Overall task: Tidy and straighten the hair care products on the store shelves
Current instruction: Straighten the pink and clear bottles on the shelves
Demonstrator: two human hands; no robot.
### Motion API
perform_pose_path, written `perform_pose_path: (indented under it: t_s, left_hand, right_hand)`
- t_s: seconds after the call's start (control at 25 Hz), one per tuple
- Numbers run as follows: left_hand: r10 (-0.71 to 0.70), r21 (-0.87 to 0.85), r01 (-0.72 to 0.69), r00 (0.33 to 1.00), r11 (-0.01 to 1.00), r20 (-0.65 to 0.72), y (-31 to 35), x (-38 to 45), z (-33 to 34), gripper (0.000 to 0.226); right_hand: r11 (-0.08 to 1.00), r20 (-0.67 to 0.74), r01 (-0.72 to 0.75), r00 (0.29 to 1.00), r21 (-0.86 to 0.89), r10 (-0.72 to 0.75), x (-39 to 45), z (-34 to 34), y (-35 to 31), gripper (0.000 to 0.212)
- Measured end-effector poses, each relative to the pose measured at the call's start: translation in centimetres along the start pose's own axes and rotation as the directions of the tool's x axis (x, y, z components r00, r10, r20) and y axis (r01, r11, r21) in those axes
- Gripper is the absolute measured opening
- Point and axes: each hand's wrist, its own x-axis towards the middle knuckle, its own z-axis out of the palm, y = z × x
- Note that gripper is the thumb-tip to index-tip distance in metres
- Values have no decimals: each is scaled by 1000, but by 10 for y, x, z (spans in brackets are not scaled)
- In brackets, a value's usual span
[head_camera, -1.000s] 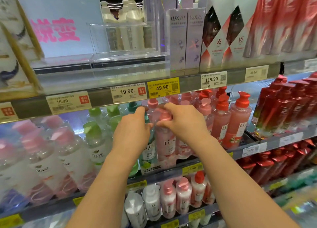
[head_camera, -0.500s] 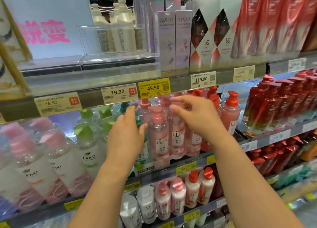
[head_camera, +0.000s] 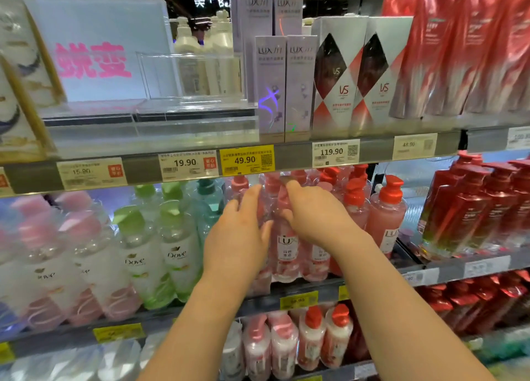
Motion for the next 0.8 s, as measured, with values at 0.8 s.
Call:
perform_pose_path:
  t_s: [0.8]
  left_hand:
    - [-72,95,70,997,993,19,18,-11,-15,73]
  right_hand:
    - [954,104,100,985,284,-135,-24,-32,24,77]
